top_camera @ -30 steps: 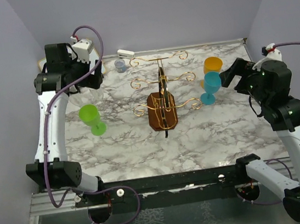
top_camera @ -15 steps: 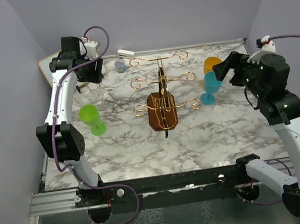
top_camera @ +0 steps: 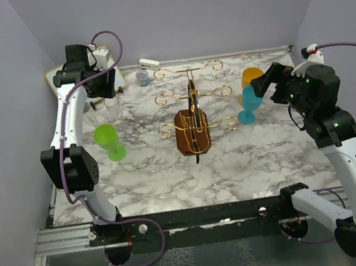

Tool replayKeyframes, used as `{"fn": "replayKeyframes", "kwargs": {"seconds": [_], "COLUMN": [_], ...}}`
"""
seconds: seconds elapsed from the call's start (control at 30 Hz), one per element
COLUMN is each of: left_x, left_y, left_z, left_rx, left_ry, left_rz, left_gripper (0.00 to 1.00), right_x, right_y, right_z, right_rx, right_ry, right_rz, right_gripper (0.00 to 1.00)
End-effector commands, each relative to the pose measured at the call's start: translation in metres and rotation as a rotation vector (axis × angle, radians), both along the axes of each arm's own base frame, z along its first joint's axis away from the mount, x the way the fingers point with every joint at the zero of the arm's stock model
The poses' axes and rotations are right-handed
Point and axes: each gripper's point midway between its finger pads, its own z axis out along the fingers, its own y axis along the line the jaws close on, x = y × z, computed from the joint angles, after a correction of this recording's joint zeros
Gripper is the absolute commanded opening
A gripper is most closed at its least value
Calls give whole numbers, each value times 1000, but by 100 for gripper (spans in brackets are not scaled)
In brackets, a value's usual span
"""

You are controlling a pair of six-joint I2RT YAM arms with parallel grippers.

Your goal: Place the wine glass upside down on the wine glass rack

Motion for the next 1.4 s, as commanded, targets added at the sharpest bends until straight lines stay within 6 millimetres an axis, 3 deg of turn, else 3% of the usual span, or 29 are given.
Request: {"fn": "replayKeyframes", "kwargs": {"seconds": [0.0, 0.27, 0.63, 0.7, 0.77, 0.8, 0.87, 1.0, 1.17, 1.37], "left_x": [-8, -12, -17, -18, -19, -19, -16, -5, -1, -12], "left_y": [5, 7, 4, 3, 4, 3, 4, 0, -18, -18], "left_z": [12, -8, -44, -48, -48, -43, -29, 23, 118, 241], "left_rx": [-59, -75, -62, -49, -34, -27, 6, 107, 293, 523], "left_ry": [-21, 38, 129, 134, 130, 114, 65, -88, -382, -739], "left_rz": [1, -11, -39, -49, -52, -59, -57, -62, -86, -6], "left_gripper": [57, 53, 40, 25, 0, 0, 0, 0, 0, 0], "right_x": [3, 4, 2, 3, 3, 2, 2, 3, 5, 7], "right_y": [3, 5, 4, 4, 4, 3, 1, -1, 1, 6], "right_z": [9, 5, 7, 6, 7, 9, 11, 22, 49, 104], "right_rx": [11, 25, 27, 27, 28, 30, 30, 32, 37, 27], "right_ry": [-31, -24, -30, -27, -30, -34, -41, -71, -133, -275], "right_rz": [17, 20, 19, 19, 16, 10, -1, -9, -1, 41], "right_gripper": [99, 99, 99, 99, 99, 99, 99, 99, 99, 99]}}
